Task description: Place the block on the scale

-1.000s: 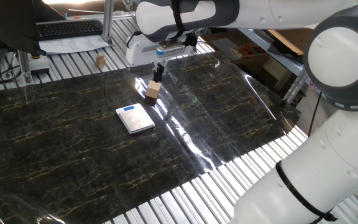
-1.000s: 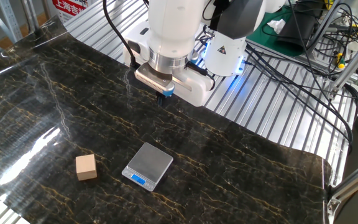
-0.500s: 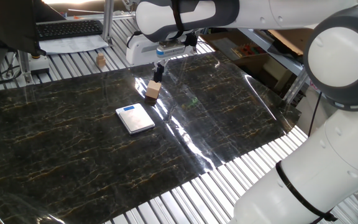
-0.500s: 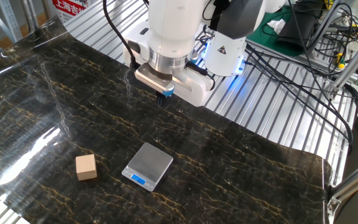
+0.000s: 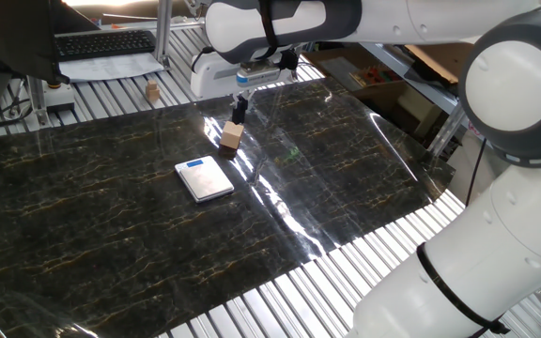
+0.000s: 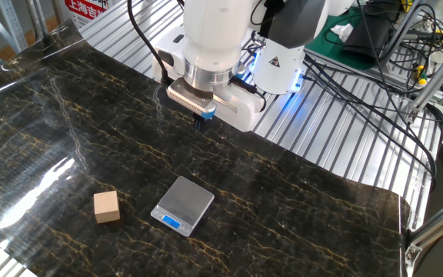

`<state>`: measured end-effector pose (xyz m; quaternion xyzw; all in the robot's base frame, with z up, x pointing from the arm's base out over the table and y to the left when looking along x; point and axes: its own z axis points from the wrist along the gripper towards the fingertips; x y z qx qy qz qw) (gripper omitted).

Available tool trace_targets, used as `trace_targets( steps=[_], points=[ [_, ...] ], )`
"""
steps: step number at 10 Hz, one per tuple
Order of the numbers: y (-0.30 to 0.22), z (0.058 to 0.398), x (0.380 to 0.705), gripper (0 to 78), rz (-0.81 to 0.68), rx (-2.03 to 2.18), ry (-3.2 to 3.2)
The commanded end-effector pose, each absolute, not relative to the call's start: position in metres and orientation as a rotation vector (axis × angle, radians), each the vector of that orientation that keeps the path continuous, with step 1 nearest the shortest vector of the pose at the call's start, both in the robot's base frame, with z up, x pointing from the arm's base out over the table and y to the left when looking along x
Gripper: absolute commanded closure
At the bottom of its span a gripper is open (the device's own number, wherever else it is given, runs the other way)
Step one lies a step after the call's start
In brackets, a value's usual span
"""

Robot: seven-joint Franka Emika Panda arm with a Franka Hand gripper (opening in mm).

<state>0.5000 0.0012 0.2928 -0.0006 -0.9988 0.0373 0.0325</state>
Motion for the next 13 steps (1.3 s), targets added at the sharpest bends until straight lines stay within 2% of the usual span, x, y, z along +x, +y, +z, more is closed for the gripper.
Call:
trace_targets(
  steps=[1, 3, 8, 9, 13],
  points=[
    [0.0011, 0.2940, 0.5005, 77.6, 0.111, -0.005, -3.077],
    [0.0012, 0.2940, 0.5005, 77.6, 0.065, -0.004, -3.079],
    [0.0012, 0.2940, 0.5005, 77.6, 0.072, -0.006, -3.078],
    [0.0012, 0.2954, 0.4996, 77.6, 0.071, -0.236, -3.103],
    [0.0014, 0.2956, 0.4999, 77.6, 0.065, -0.361, -3.091]
  ],
)
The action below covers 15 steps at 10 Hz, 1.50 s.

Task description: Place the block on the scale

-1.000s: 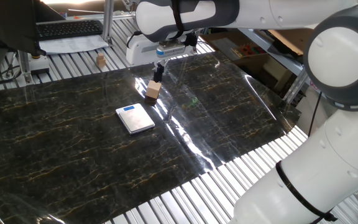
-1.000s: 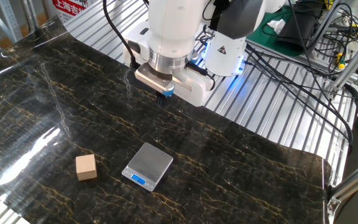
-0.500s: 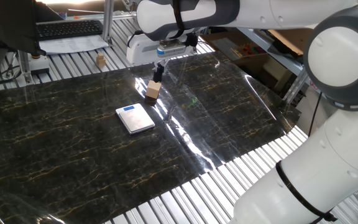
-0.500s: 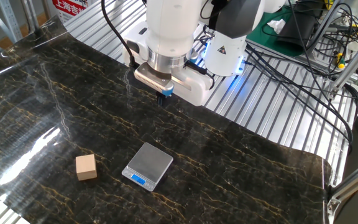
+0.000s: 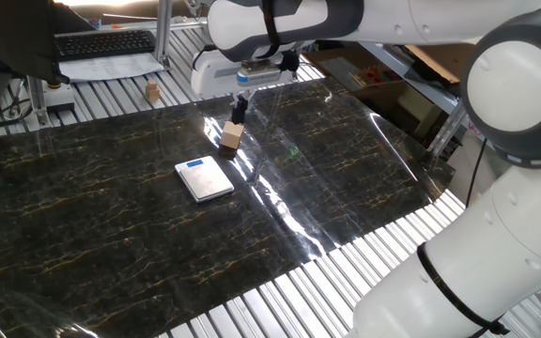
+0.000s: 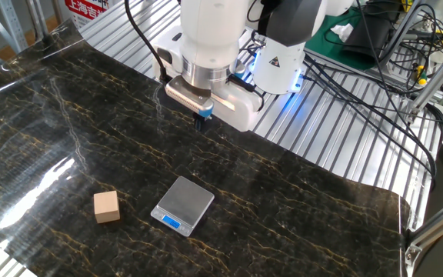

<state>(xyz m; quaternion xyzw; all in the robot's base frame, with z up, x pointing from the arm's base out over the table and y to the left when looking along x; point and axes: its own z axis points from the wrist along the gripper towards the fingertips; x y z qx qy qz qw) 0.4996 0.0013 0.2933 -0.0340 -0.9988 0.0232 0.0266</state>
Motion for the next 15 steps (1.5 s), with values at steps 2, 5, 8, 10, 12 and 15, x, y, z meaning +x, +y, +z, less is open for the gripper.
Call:
trace_targets(
  steps=[2, 5, 8, 10, 12, 15],
  points=[
    [0.000, 0.292, 0.501, 77.6, 0.052, -0.320, -3.104],
    [-0.001, 0.287, 0.503, 77.6, 0.071, -0.241, -3.109],
    [-0.004, 0.278, 0.507, 77.6, 0.041, -0.203, -3.115],
    [-0.004, 0.270, 0.517, 77.6, 0.051, -0.133, -3.014],
    [-0.005, 0.265, 0.532, 77.6, 0.064, -0.109, -2.972],
    [-0.009, 0.265, 0.554, 77.6, 0.059, -0.114, -2.972]
  ],
)
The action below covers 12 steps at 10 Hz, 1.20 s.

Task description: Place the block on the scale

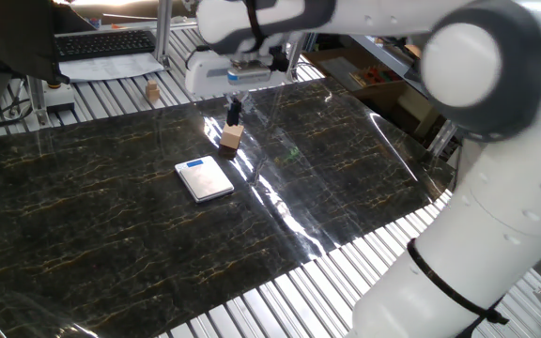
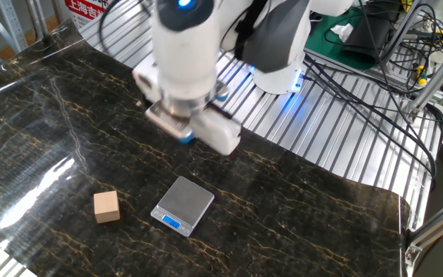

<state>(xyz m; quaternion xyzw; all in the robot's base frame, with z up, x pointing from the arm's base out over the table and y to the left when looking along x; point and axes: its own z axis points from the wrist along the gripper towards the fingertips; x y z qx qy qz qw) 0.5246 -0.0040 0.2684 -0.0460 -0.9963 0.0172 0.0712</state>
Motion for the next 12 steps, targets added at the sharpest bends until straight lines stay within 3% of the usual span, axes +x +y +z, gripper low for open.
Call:
trace_targets(
  steps=[1, 5, 8, 12],
  points=[
    [-0.011, 0.257, 0.562, 77.6, 0.059, -0.117, -2.984],
    [-0.013, 0.228, 0.570, 77.6, 0.050, -0.096, -3.014],
    [-0.020, 0.232, 0.590, 77.6, 0.050, -0.074, -3.012],
    [-0.020, 0.227, 0.590, 77.6, 0.055, -0.086, -3.037]
  ],
)
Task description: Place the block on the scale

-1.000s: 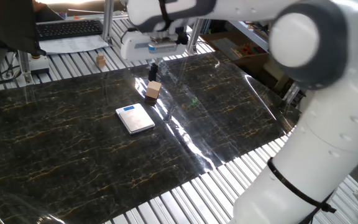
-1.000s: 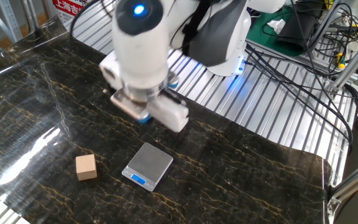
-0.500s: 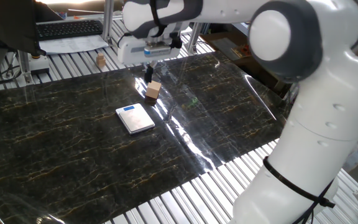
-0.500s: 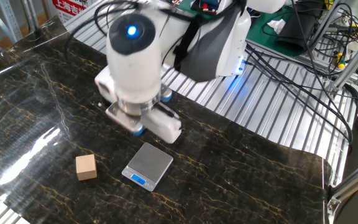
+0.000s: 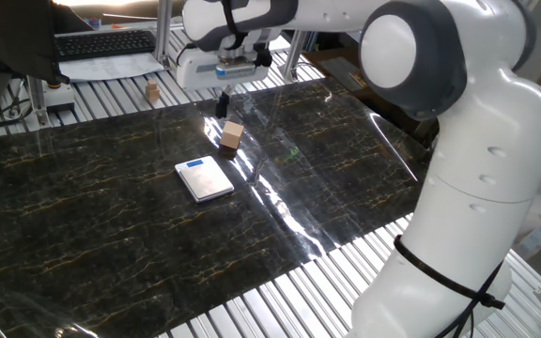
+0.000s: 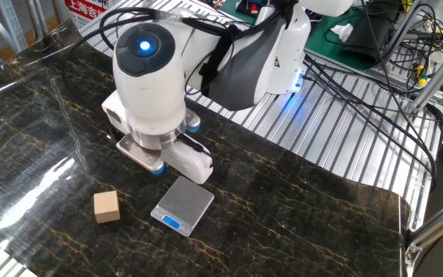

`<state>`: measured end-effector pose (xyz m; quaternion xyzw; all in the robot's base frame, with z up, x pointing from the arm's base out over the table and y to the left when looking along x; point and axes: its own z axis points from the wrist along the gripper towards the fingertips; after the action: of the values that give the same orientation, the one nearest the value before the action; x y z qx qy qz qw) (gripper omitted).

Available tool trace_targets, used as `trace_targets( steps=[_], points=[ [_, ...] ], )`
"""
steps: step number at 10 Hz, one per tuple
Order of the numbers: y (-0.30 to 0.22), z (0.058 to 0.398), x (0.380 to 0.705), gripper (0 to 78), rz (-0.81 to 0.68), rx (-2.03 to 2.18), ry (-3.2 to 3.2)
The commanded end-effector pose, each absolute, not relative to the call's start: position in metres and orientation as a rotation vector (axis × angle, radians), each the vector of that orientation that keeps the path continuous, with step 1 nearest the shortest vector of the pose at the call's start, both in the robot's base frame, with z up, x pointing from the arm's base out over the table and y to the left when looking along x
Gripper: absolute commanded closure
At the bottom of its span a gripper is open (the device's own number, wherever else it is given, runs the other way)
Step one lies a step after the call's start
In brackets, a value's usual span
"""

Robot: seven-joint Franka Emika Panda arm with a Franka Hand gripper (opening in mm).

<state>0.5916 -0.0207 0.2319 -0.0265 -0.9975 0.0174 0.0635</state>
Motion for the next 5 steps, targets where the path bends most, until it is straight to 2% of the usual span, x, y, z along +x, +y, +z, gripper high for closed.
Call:
trace_targets(
  steps=[1, 2, 5],
  points=[
    [-0.018, 0.223, 0.583, 77.6, 0.052, -0.092, -3.038],
    [-0.013, 0.221, 0.569, 77.6, 0.054, -0.106, -3.035],
    [-0.013, 0.221, 0.569, 77.6, 0.043, -0.126, -3.020]
  ],
)
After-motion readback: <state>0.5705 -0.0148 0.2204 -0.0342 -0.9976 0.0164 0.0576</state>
